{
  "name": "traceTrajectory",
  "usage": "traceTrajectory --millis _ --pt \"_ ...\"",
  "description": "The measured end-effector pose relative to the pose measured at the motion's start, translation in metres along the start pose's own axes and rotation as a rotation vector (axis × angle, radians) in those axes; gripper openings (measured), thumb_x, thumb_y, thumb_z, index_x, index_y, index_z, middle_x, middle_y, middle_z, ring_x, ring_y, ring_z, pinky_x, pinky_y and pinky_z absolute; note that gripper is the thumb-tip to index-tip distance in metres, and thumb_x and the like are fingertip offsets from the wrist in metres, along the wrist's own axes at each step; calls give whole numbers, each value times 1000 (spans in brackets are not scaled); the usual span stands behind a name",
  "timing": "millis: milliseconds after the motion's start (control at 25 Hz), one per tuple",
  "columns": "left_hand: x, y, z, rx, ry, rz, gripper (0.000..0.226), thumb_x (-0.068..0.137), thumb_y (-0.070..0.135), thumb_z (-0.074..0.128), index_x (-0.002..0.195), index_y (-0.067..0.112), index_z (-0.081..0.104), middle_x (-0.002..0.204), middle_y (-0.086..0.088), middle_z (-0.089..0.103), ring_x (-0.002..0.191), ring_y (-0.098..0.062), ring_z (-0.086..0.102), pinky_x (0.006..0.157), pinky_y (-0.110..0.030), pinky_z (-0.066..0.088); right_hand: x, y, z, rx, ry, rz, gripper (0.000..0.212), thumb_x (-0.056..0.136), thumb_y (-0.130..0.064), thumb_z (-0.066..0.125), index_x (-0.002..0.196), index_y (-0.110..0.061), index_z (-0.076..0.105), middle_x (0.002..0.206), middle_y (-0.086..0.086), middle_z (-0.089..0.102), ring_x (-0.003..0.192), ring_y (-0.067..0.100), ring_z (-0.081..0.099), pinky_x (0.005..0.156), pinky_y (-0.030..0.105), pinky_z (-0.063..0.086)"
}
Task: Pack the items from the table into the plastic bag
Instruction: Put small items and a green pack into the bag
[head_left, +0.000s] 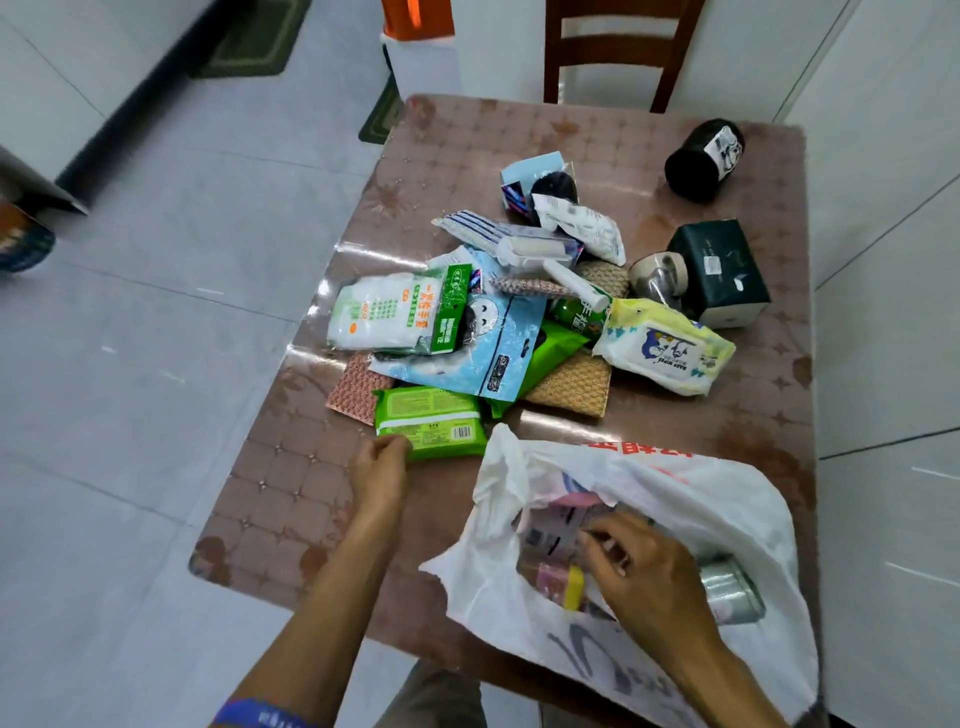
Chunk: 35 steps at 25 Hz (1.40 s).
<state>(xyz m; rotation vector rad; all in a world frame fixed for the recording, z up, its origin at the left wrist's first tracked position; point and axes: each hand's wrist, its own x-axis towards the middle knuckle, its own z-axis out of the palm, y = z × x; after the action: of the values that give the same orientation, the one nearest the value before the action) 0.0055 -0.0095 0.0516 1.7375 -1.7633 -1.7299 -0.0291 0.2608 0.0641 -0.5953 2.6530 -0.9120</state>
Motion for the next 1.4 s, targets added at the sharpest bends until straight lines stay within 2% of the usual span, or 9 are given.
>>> traceTrajectory --millis 160,360,520,680,800,960,1120,1240,1400 --pt "52 4 24 106 198 -171 78 64 26 86 129 6 46 135 -20 50 117 -32 54 93 -38 48 15 -4 -19 50 47 38 5 87 -19 68 86 -24 67 81 -9 66 70 6 61 59 22 53" --pt "69 -7 17 -119 7 -248 46 75 32 78 112 9 63 89 -7 62 65 -18 54 45 -24 42 0 8 -26 141 40 140 10 87 -17 69 86 -26 68 83 -12 69 74 5 64 68 28 58" --pt "27 8 -22 -255 91 -49 8 81 15 72 76 14 66 69 -5 65 49 -13 55 37 -17 41 -3 -4 -52 502 156 242 19 87 -10 69 86 -29 71 81 -8 72 75 15 69 67 45 58" --pt "-67 73 -60 -325 -79 229 16 83 3 65 70 9 71 62 4 72 55 -9 67 51 -18 53 14 -47 -71 220 24 -142 64 79 -30 78 134 -36 45 133 -16 54 119 1 51 99 24 47" --pt "-129 104 -56 -417 -445 236 17 76 8 65 90 3 72 82 -14 76 70 -23 71 61 -28 57 27 -86 -56 74 -100 -486 95 73 -41 78 149 -29 23 156 -4 29 139 15 33 112 33 30" --pt "-164 94 -10 31 -806 449 18 80 29 65 84 11 69 86 -15 69 68 -20 62 53 -26 37 25 -46 -74 252 210 -266 66 68 -19 82 126 -24 53 114 -10 62 102 8 58 83 24 49" --pt "-120 1 32 914 -356 949 29 69 48 70 96 37 69 130 -4 55 120 -27 46 92 -39 42 -3 37 -96 606 -27 113 58 61 -28 83 109 -51 58 101 -18 67 92 7 66 75 29 56" --pt "-81 -50 38 1034 -299 855 40 61 20 82 98 30 74 145 -22 44 123 -50 46 95 -54 42 -5 60 -92 329 -326 76 61 64 -43 81 119 -48 54 111 -16 66 100 9 64 80 29 53" --pt "-68 -58 36 869 -349 760 60 74 -4 63 128 22 60 158 -14 23 134 -39 39 96 -45 48 10 61 -31 -266 -578 -4 72 76 -47 72 139 -33 41 141 -3 52 123 21 51 96 33 44"
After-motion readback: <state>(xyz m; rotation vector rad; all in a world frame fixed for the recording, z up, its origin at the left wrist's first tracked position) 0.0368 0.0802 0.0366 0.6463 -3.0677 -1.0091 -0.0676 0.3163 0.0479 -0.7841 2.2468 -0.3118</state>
